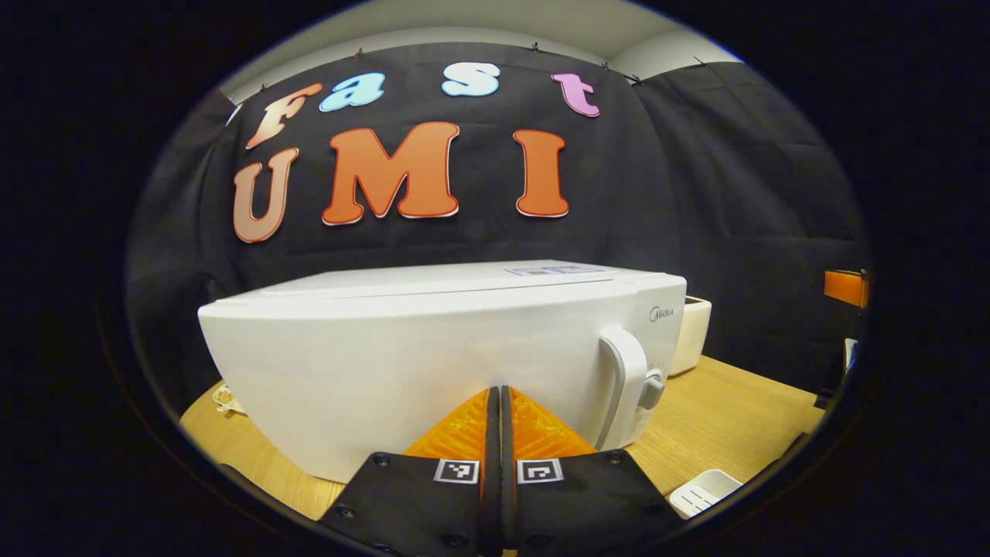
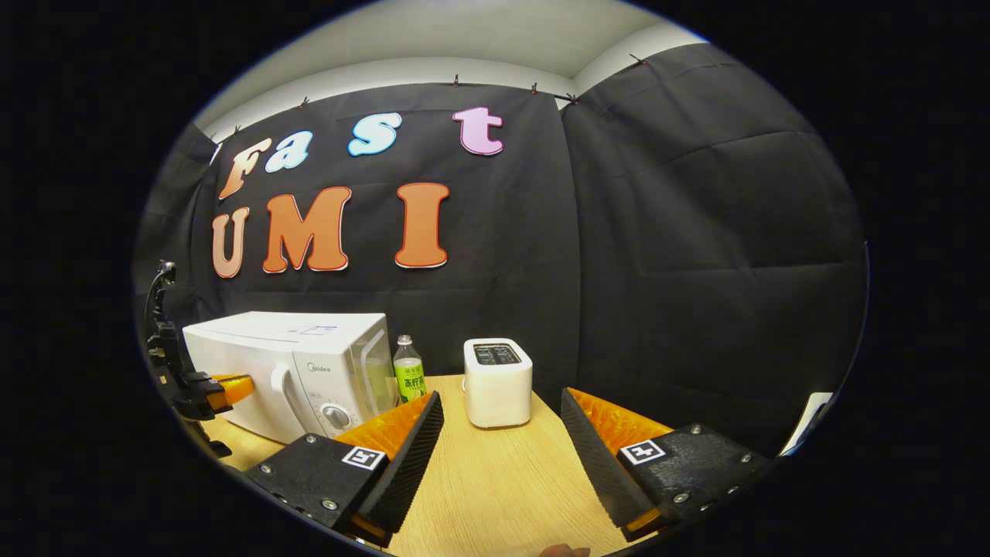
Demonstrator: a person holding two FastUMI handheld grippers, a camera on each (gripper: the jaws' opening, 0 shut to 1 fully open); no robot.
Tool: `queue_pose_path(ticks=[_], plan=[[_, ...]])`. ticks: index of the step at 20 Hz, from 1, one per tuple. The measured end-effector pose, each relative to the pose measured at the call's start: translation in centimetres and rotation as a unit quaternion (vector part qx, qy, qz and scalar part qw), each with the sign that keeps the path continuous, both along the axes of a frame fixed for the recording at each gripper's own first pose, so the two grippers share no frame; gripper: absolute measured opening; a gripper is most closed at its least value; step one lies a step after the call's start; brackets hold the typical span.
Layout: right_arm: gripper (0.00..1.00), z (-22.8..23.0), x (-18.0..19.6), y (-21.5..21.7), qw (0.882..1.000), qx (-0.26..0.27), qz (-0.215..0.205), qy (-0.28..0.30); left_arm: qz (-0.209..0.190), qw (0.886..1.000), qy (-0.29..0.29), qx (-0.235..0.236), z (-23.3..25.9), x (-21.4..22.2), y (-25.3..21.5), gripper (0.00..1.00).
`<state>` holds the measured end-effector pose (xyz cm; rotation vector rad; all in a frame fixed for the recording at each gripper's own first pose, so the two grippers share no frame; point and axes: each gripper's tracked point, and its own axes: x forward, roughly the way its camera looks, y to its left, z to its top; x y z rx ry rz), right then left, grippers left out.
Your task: Open the microwave oven with the left hand, put the food in, and close the microwave oven.
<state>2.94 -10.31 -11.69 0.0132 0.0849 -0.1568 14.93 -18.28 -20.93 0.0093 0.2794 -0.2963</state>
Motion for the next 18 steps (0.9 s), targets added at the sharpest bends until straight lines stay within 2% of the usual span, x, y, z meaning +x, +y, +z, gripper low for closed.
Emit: queue_pose_path(ticks=[2,6,10,17,18], plan=[[0.95,0.6,-0.3,0.5,1.000,-0.001,0.003,-0.005,-0.004,0.999,0.019,-0.025,0.9,-1.0,1.2,0.04],[0.95,2.3,-0.9,2.1,1.000,0.005,0.016,-0.015,0.016,0.999,0.017,-0.030,4.5,-3.4,6.2,0.04],[0.95,4.6,-2.0,4.0,0.999,0.002,0.031,-0.031,0.021,0.999,-0.008,-0.046,9.5,-6.8,10.9,0.05],[0.95,7.4,-3.9,7.4,0.997,0.005,0.058,-0.049,0.065,0.995,-0.051,-0.050,16.5,-12.8,19.9,0.06],[0.95,7.5,-4.0,7.8,0.997,0.006,0.062,-0.049,0.076,0.995,-0.051,-0.043,16.7,-13.5,21.1,0.24]])
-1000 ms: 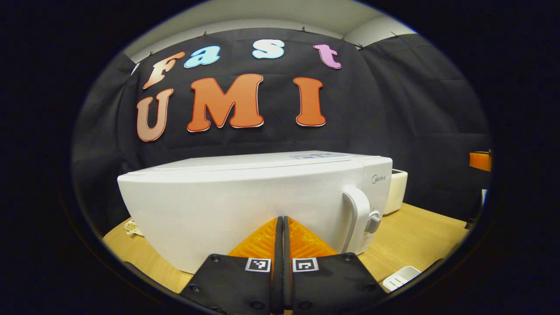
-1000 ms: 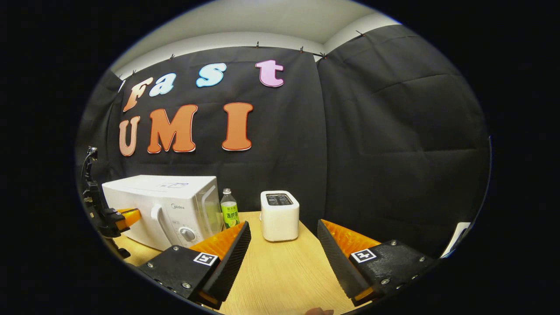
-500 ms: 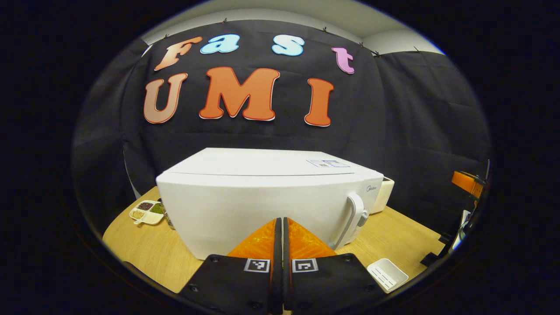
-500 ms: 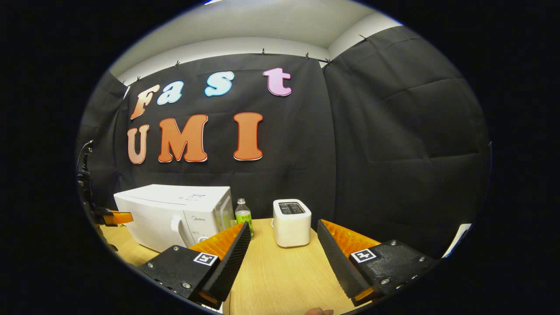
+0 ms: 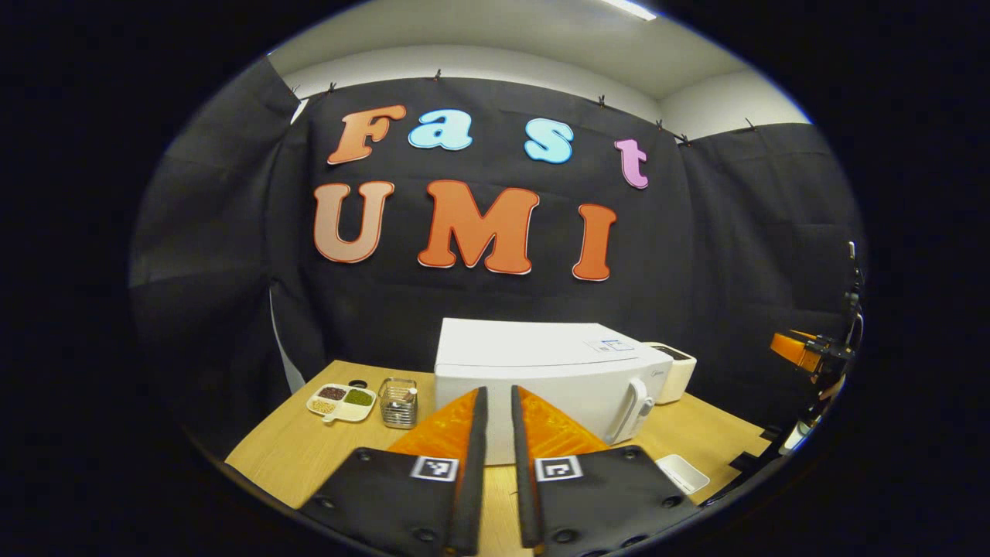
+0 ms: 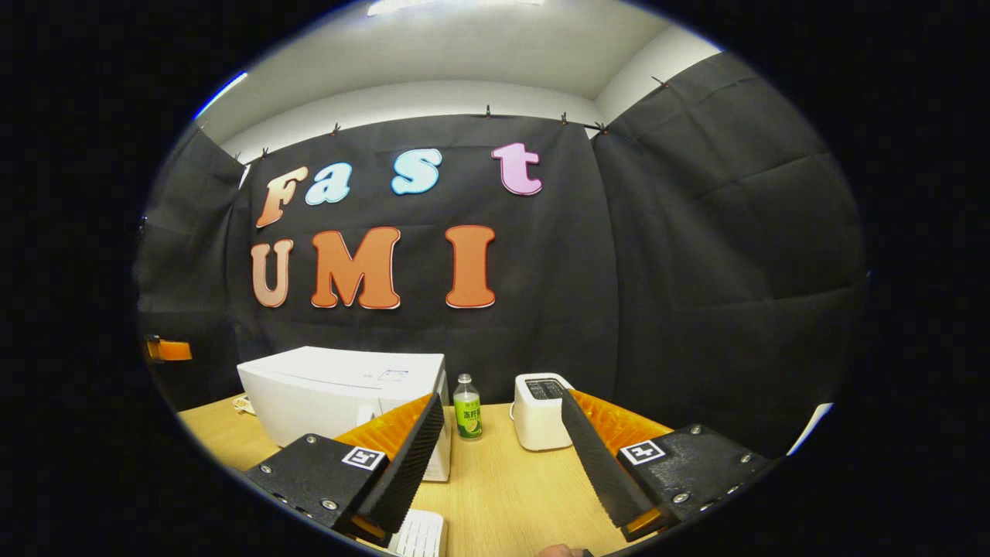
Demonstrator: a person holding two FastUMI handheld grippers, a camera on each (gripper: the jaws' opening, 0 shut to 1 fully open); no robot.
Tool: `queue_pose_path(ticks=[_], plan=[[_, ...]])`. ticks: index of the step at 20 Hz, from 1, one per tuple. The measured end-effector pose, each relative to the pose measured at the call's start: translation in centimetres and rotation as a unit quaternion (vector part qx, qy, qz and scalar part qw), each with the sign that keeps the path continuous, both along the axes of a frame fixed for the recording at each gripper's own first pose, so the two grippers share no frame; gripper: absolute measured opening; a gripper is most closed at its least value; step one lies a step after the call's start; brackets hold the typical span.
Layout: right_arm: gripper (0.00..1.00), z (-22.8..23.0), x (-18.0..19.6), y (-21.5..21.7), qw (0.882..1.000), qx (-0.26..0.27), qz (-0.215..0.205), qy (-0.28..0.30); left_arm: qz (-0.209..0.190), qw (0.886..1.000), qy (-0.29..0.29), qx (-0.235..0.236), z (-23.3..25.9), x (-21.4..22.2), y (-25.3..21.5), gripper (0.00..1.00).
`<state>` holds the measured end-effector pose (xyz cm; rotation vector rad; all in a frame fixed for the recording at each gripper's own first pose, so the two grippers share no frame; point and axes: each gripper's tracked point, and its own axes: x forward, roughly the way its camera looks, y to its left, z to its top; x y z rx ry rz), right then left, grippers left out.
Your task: Open the microwave oven with the left hand, put the food in, and close the microwave oven.
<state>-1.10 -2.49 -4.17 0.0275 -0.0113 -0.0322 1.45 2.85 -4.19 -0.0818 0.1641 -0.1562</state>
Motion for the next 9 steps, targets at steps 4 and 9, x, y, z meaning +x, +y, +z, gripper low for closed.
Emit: queue_pose_path(ticks=[4,9], plan=[[0.95,0.4,-0.8,1.9,1.000,0.002,0.020,0.004,0.012,1.000,-0.012,0.001,1.2,-2.5,1.7,0.36],[0.95,1.1,-1.6,2.8,1.000,-0.002,0.027,0.001,0.066,0.997,-0.021,0.016,1.8,-3.9,4.6,0.95]])
